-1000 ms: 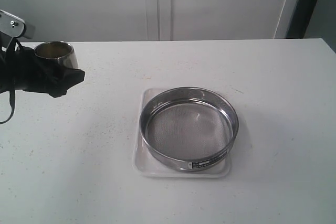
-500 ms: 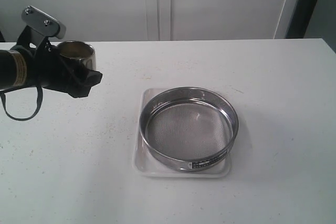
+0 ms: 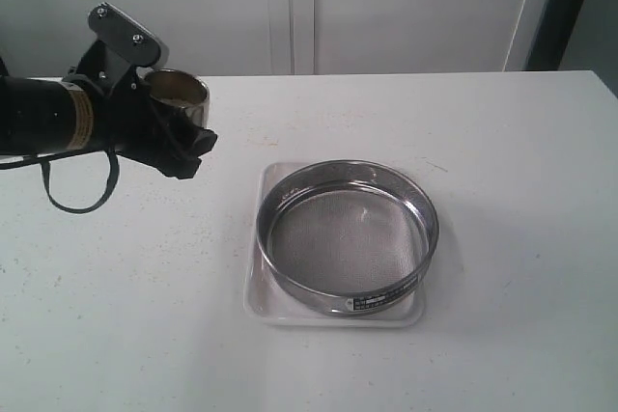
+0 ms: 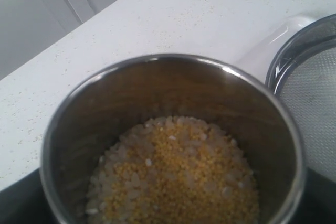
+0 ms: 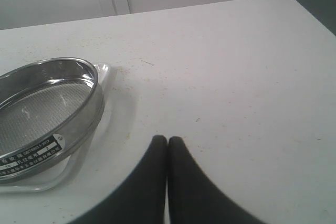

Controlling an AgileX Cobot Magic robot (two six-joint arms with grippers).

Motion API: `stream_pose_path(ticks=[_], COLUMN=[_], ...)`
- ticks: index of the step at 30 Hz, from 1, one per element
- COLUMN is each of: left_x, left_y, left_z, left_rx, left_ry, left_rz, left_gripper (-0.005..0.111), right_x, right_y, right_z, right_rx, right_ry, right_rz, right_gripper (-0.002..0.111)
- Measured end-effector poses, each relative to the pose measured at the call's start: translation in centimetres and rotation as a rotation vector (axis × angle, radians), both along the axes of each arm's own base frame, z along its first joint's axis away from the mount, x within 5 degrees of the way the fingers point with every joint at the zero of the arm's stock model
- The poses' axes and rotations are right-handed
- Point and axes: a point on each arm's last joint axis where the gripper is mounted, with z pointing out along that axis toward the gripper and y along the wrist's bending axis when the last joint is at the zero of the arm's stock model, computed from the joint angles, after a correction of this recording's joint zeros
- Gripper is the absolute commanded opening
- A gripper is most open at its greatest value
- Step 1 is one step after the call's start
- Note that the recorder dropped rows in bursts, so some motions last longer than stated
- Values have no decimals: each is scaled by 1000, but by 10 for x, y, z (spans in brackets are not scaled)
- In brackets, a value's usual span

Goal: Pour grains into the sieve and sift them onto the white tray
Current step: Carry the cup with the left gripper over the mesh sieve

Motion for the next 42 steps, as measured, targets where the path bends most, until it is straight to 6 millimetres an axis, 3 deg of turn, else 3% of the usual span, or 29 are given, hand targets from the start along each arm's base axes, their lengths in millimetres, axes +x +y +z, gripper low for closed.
stream_pose_path(ticks=[23, 35, 40, 42], left_x=[16, 11, 19, 19], left_y=[-69, -84, -95, -109], left_z=[-17, -25, -8, -12], left_rx=[178, 344, 328, 372], left_ry=[-36, -100, -155, -180], left_rz=[-95, -176, -169, -210], left_gripper=[0, 0, 0, 0], right_x=[0, 0, 0, 0], right_y=[0, 0, 0, 0], right_z=[0, 0, 0, 0], right_rx=[2, 2, 2, 2], right_ry=[0, 0, 0, 0], right_rz=[0, 0, 0, 0], right_gripper=[0, 0, 0, 0])
